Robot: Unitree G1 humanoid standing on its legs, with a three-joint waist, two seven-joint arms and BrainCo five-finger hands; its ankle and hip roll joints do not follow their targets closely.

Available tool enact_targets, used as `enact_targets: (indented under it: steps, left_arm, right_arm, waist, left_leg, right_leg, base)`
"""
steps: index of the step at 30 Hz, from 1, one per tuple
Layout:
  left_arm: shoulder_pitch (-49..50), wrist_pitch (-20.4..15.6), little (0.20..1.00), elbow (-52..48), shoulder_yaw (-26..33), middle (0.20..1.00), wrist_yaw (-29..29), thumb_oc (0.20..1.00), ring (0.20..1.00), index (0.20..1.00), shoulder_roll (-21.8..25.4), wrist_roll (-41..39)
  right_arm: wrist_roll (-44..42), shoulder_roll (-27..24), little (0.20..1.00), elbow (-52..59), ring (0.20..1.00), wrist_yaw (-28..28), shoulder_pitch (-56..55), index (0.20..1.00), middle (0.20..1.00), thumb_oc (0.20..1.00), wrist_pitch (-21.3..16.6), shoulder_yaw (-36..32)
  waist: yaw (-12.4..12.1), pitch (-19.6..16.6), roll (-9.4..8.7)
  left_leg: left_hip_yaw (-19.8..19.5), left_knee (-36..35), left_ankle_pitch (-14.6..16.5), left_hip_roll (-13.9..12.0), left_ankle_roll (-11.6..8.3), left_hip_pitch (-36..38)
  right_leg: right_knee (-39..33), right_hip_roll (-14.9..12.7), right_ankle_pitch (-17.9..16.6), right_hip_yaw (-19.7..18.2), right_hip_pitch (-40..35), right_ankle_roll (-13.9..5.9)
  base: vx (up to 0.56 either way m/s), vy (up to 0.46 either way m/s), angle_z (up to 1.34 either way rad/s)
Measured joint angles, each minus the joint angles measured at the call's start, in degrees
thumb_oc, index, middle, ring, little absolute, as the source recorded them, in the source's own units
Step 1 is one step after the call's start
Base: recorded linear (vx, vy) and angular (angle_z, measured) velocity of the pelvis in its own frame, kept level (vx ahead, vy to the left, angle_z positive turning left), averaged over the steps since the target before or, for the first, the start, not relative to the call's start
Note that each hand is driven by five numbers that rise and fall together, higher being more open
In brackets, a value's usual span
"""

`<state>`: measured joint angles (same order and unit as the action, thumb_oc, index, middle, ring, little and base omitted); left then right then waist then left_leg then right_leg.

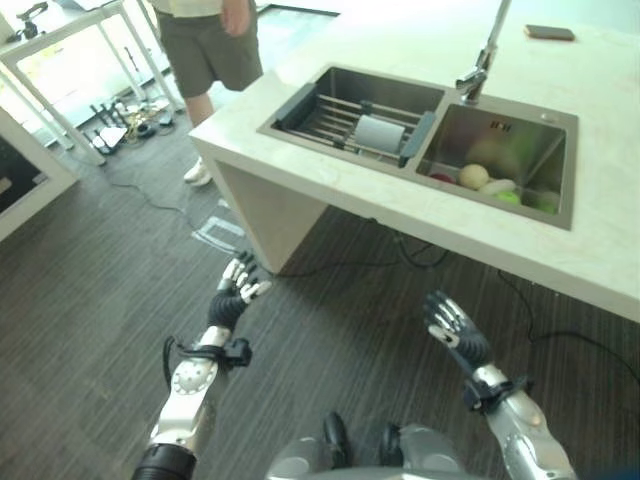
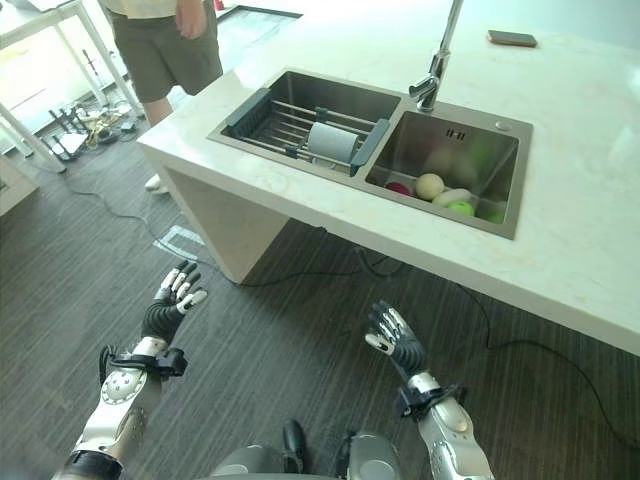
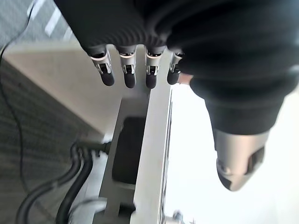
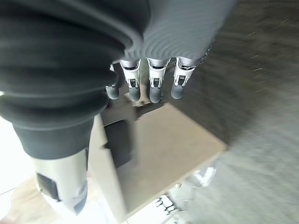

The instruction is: Place the dishes in the dishwasher.

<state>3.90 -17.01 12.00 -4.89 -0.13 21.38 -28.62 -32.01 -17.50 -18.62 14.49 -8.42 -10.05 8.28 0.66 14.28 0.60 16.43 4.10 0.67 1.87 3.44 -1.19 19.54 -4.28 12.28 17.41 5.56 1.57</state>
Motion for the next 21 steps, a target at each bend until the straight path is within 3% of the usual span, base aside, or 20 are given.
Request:
enact_targets:
  steps: [1,2,3,4,5,6,7,9,11,12,15,16,18,19,21]
  left_arm:
    - [0.3,-0.7,1.000,0.0,0.5,1.000,0.1,1.000,1.000,1.000,-0.4,0.0]
    - [0.4,-1.6,1.000,-0.2,0.5,1.000,0.3,1.000,1.000,1.000,0.0,0.0]
    - [0.5,-2.4,1.000,-0.1,0.8,1.000,0.3,1.000,1.000,1.000,0.0,0.0]
    - [0.6,-3.0,1.000,-0.1,1.0,1.000,0.3,1.000,1.000,1.000,-0.1,-0.1]
    - [0.3,-3.4,1.000,-0.2,1.0,1.000,0.0,1.000,1.000,1.000,-0.2,-0.2]
    - [0.3,-3.8,1.000,-0.2,1.1,1.000,-0.3,1.000,1.000,1.000,-0.3,-0.3]
    - [0.5,-3.9,1.000,-0.2,1.4,1.000,-0.8,1.000,1.000,1.000,-0.3,-0.8]
    - [1.0,-3.9,1.000,-0.1,3.0,1.000,-2.4,1.000,1.000,1.000,-0.5,-1.8]
    - [0.3,-3.8,1.000,-0.1,3.2,1.000,-2.6,1.000,1.000,1.000,-0.7,-1.7]
    - [-0.7,-3.5,1.000,0.0,3.0,1.000,-3.0,1.000,1.000,1.000,-1.1,-1.7]
    - [0.7,-2.7,1.000,0.5,2.9,1.000,-4.0,1.000,1.000,1.000,-1.3,-1.7]
    - [1.0,-2.0,1.000,0.6,2.9,1.000,-4.5,1.000,1.000,1.000,-1.3,-1.7]
    - [0.8,-1.8,1.000,0.3,2.8,1.000,-4.9,1.000,1.000,1.000,-1.1,-1.7]
    - [0.1,-1.4,1.000,0.1,2.8,1.000,-5.1,1.000,1.000,1.000,-0.9,-1.7]
    - [-1.1,-0.7,1.000,0.7,2.7,1.000,-5.1,1.000,1.000,1.000,-0.3,-1.6]
  right_arm:
    - [0.1,0.0,1.000,-1.4,1.000,-0.4,0.4,1.000,1.000,1.000,0.6,0.2]
    - [1.3,0.0,1.000,-3.6,1.000,-0.6,1.2,1.000,1.000,1.000,1.0,0.1]
    - [2.5,-0.1,1.000,-6.6,1.000,-0.6,2.1,1.000,1.000,1.000,1.3,0.0]
    - [3.4,-0.5,1.000,-8.9,1.000,-0.6,2.6,1.000,1.000,1.000,1.6,-0.1]
    - [4.4,-1.1,1.000,-11.2,1.000,-0.6,3.1,1.000,1.000,1.000,1.6,-0.5]
    - [5.1,-1.6,1.000,-13.6,1.000,-0.7,2.9,1.000,1.000,1.000,1.8,-0.5]
    - [6.0,-1.7,1.000,-15.3,1.000,-0.8,2.5,1.000,1.000,1.000,1.8,-0.3]
    - [6.4,-2.4,1.000,-18.0,1.000,-0.6,2.8,1.000,1.000,1.000,1.8,-0.4]
    - [7.3,-3.1,1.000,-19.3,1.000,-0.7,3.2,1.000,1.000,1.000,2.0,-0.5]
    - [7.7,-3.6,1.000,-19.6,1.000,-1.0,3.1,1.000,1.000,1.000,2.0,0.0]
    - [8.4,-3.6,1.000,-21.2,1.000,-1.6,1.6,1.000,1.000,1.000,1.2,-0.9]
    - [8.4,-3.7,1.000,-22.4,1.000,-2.4,1.0,1.000,1.000,1.000,1.5,-1.0]
    - [8.4,-4.1,1.000,-24.2,1.000,-3.5,0.3,1.000,1.000,1.000,1.9,-1.0]
    - [8.3,-3.6,1.000,-24.4,1.000,-3.8,-0.4,1.000,1.000,1.000,2.0,-1.1]
    - [8.4,-0.8,1.000,-27.0,1.000,-4.5,-0.1,1.000,1.000,1.000,2.1,-1.8]
  waist:
    - [-0.1,0.0,0.36]
    - [-0.2,0.2,0.19]
    - [-0.8,0.5,-0.52]
    - [-1.4,0.7,-1.21]
    - [-1.1,0.8,-1.28]
    - [-1.1,0.9,-1.16]
    - [-1.3,0.9,-1.03]
    - [-1.9,0.8,-0.42]
    - [-1.8,0.4,1.20]
    - [-2.3,0.5,1.69]
    - [-3.2,0.8,2.02]
    - [-3.3,0.6,1.77]
    - [-3.2,-0.5,3.04]
    - [-2.9,-0.4,2.32]
    - [-3.1,-0.5,-0.21]
  left_leg:
    - [0.0,0.4,0.3,-0.1,-0.70,-0.5]
    - [-0.1,4.1,0.8,-0.5,-2.62,-2.1]
    - [-1.0,11.9,-0.1,-0.6,-3.64,-5.7]
    - [-2.0,18.7,-2.0,-0.3,-6.17,-9.1]
    - [-3.1,27.6,-4.2,-0.7,-7.21,-14.0]
    - [-4.4,34.3,-3.3,-1.9,-6.38,-17.5]
    - [-6.2,34.8,-1.9,-1.9,-5.34,-17.7]
    - [-9.8,21.2,0.3,-2.4,-4.33,-14.1]
    - [-12.3,0.3,-1.5,-5.2,-6.18,-10.4]
    - [-15.3,-6.9,-2.3,-7.2,-7.33,-10.0]
    - [-15.4,-1.6,-2.3,-8.8,-6.91,-11.1]
    - [-13.2,-0.5,-2.3,-8.8,-6.88,-10.8]
    - [-11.3,-0.2,-4.0,-7.9,-6.34,-10.4]
    - [-11.3,0.6,-8.1,-6.2,-5.10,-10.1]
    - [-10.9,1.6,-6.6,-2.5,-2.33,-8.9]
  right_leg:
    - [0.5,0.0,0.6,-0.1,0.6,0.90]
    - [0.7,-0.4,0.8,-0.9,1.0,1.55]
    - [1.3,-1.4,0.8,-1.4,1.3,3.19]
    - [1.9,-2.4,1.0,-2.6,1.7,3.21]
    - [1.7,-2.9,0.9,-2.8,1.4,2.59]
    - [1.5,-2.5,1.1,-3.1,0.3,2.62]
    - [0.9,-2.0,1.2,-3.7,-0.8,2.58]
    - [-0.8,-0.2,0.4,-6.5,-2.0,0.48]
    - [-5.1,2.2,-0.8,-7.5,-4.0,-0.94]
    - [-7.1,3.2,-1.9,-8.4,-6.8,0.71]
    - [-10.2,3.3,-0.9,-10.4,-12.0,-0.61]
    - [-10.2,2.6,0.5,-11.1,-12.7,-0.89]
    - [-9.1,1.2,3.0,-11.9,-13.8,-3.53]
    - [-8.4,-0.4,3.8,-12.2,-14.3,-5.10]
    - [-6.8,-4.3,4.4,-11.5,-15.3,-5.97]
  base:
    - [0.05,-0.013,-0.07]
    - [0.08,-0.041,-0.17]
    - [0.11,-0.052,-0.35]
    - [0.16,0.013,-0.30]
    - [0.19,0.086,-0.19]
    - [0.26,0.171,-0.12]
    - [0.31,0.245,-0.38]
    - [0.35,0.284,-0.66]
    - [0.45,0.336,-0.53]
    - [0.48,0.390,-0.54]
    - [0.30,0.287,-0.43]
    - [0.16,0.130,-0.36]
    - [0.30,0.259,-0.26]
    - [0.41,0.371,-0.20]
    - [0.23,0.220,0.00]
